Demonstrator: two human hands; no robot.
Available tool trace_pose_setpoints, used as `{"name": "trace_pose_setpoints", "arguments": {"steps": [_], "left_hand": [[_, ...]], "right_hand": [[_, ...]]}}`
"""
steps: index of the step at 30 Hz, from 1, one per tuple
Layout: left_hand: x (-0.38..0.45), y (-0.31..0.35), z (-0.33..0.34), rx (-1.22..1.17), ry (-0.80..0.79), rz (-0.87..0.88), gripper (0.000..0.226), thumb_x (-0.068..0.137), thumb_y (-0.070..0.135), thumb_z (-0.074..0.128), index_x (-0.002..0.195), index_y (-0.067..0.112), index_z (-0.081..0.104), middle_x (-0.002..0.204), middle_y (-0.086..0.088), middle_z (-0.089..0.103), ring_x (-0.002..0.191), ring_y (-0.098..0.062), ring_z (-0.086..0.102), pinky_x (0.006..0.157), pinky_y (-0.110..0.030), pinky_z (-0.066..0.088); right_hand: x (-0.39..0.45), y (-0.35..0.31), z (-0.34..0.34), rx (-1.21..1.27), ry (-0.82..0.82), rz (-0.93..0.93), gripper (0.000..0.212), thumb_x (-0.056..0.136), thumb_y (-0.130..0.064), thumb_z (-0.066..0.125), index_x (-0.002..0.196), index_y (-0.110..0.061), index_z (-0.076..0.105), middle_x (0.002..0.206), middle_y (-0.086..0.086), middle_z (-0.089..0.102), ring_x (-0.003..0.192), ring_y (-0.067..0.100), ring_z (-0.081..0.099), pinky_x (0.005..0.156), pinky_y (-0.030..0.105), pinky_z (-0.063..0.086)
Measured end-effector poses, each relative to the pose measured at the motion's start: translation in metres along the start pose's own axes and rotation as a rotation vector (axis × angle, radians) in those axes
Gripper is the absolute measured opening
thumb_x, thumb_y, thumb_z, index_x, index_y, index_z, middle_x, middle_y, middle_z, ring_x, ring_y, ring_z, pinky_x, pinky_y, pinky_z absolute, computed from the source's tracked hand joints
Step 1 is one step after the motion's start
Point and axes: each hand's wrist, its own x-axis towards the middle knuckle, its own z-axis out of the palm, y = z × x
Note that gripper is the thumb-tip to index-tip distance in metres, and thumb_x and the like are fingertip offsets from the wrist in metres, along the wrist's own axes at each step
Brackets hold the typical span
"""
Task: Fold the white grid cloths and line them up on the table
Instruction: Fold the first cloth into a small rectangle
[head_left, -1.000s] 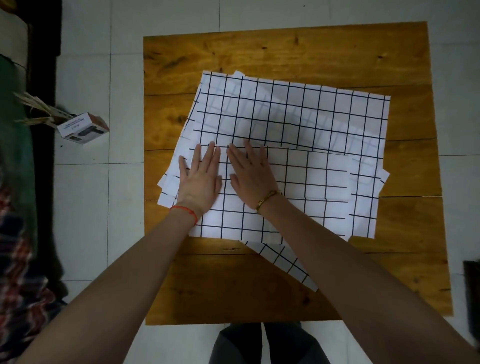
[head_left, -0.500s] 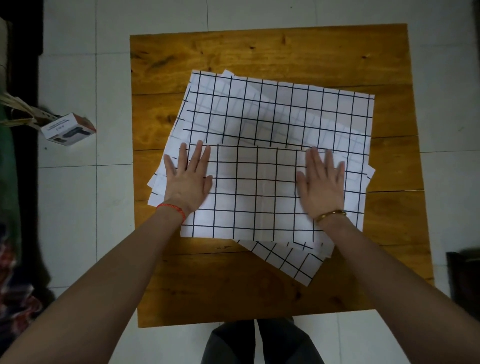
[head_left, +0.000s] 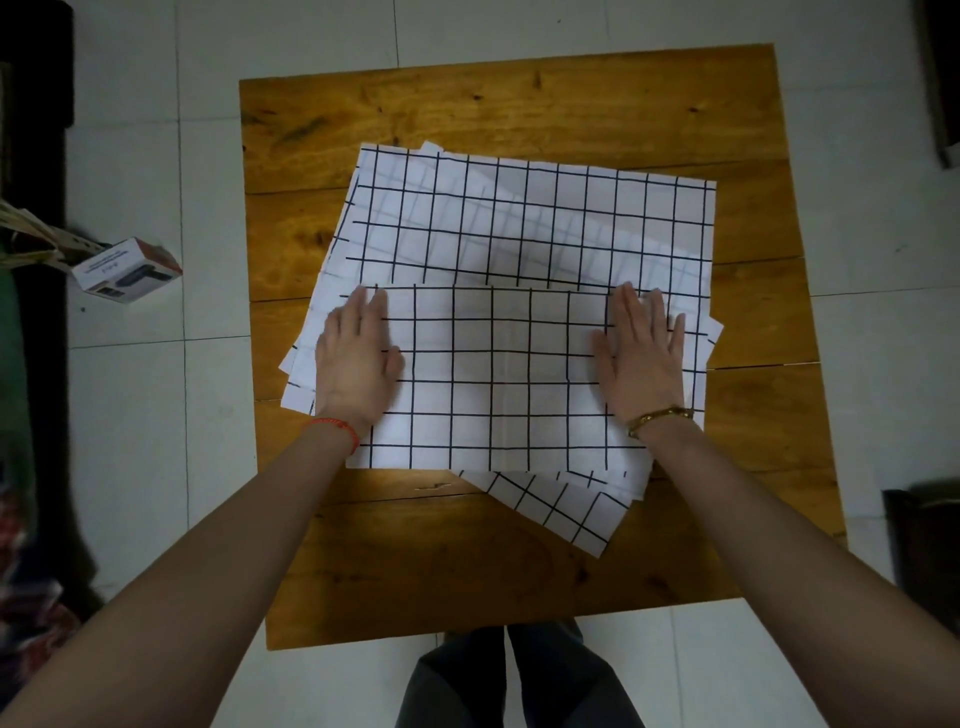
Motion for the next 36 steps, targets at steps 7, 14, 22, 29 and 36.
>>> {"name": "trace_pose_setpoints", "arguments": {"steps": [7,14,22,29,36], "left_hand": [[-0.032,0.001,0.006,-0.213,0.103,-0.515,0.039,0.087,0.03,0.063,0.116,0.007,0.051,0.12,-0.016,0.053,0.113,-0.033,0.046,0.091,-0.049,0.046],[-0.034,0.005,0.0,-0.307,0.033,-0.646,0.042,0.085,0.037,0.066,0.112,0.006,0.056,0.115,-0.015,0.06,0.11,-0.033,0.054,0.09,-0.046,0.05],[-0.038,0.006,-0.005,-0.61,0.061,-0.74,0.028,0.087,0.03,0.068,0.102,0.013,0.052,0.098,-0.003,0.055,0.09,-0.018,0.052,0.079,-0.03,0.045],[-0.044,0.004,-0.01,-0.768,-0.063,-0.743,0.061,0.085,0.031,0.072,0.134,0.005,0.047,0.123,-0.006,0.051,0.109,-0.02,0.048,0.087,-0.025,0.035],[-0.063,0.005,-0.03,-0.914,-0.181,-0.45,0.042,0.08,0.038,0.07,0.115,0.018,0.06,0.117,0.0,0.061,0.113,-0.02,0.054,0.096,-0.033,0.045]], "right_hand": [[-0.025,-0.039,0.011,-0.008,-0.126,-0.333,0.059,0.097,-0.039,0.026,0.15,-0.016,0.015,0.158,0.0,0.012,0.146,0.025,0.002,0.119,0.049,0.008],[-0.038,-0.062,0.03,0.014,-0.153,-0.363,0.07,0.091,-0.028,0.055,0.15,-0.017,0.018,0.156,0.0,0.018,0.145,0.029,0.012,0.118,0.047,0.012],[-0.037,-0.063,0.031,0.032,-0.156,-0.355,0.073,0.09,-0.03,0.056,0.15,-0.017,0.016,0.156,0.001,0.018,0.145,0.029,0.013,0.117,0.048,0.016],[-0.036,-0.06,0.03,0.048,-0.164,-0.38,0.075,0.091,-0.033,0.055,0.151,-0.018,0.013,0.158,0.0,0.014,0.146,0.028,0.008,0.118,0.046,0.013],[-0.038,-0.061,0.029,0.045,-0.175,-0.462,0.078,0.087,-0.032,0.061,0.149,-0.017,0.016,0.157,0.0,0.013,0.145,0.029,0.009,0.119,0.045,0.01]]}}
